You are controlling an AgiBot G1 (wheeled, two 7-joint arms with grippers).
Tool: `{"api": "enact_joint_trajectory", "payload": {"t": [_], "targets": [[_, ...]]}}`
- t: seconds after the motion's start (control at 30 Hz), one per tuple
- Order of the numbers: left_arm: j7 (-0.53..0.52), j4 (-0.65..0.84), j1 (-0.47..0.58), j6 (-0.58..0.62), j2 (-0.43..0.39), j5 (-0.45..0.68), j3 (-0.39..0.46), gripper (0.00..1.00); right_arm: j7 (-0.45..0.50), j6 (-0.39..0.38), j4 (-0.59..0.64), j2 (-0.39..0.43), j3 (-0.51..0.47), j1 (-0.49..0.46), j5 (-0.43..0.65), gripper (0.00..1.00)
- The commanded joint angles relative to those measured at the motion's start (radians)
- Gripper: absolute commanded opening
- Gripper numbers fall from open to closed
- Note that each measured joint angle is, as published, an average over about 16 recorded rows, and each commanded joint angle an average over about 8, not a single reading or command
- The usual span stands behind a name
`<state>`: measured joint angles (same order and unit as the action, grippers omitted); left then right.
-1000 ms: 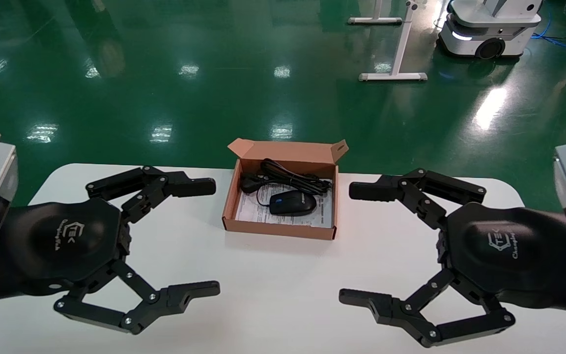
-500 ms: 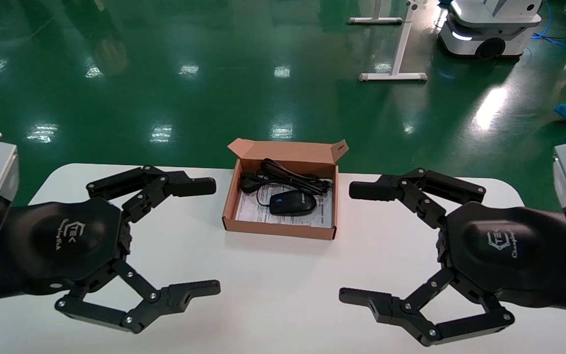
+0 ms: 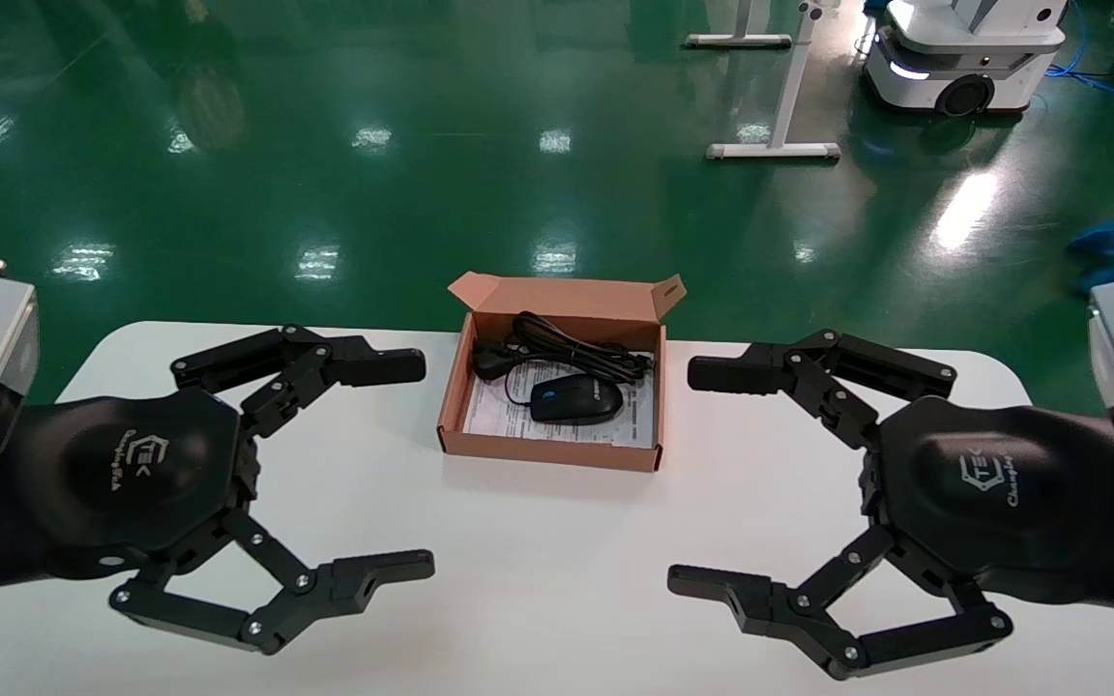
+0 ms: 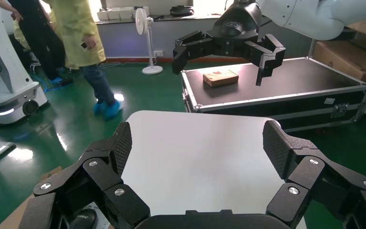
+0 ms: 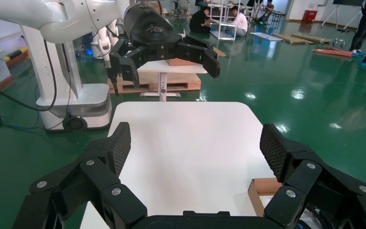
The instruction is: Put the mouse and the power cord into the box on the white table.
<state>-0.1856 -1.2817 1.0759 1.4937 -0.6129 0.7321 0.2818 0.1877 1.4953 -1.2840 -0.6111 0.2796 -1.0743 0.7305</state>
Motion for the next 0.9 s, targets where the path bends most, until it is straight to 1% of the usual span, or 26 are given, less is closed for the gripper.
{"api": "enact_joint_trajectory", "payload": {"t": [0.03, 0.9], "targets": [[0.000, 0.000, 0.000, 0.000, 0.000, 0.000, 0.000, 1.00, 0.000, 0.000, 0.000, 0.000, 0.000, 0.000, 0.000, 1.00], [0.000, 0.000, 0.000, 0.000, 0.000, 0.000, 0.000, 1.00, 0.000, 0.000, 0.000, 0.000, 0.000, 0.000, 0.000, 1.00]]}}
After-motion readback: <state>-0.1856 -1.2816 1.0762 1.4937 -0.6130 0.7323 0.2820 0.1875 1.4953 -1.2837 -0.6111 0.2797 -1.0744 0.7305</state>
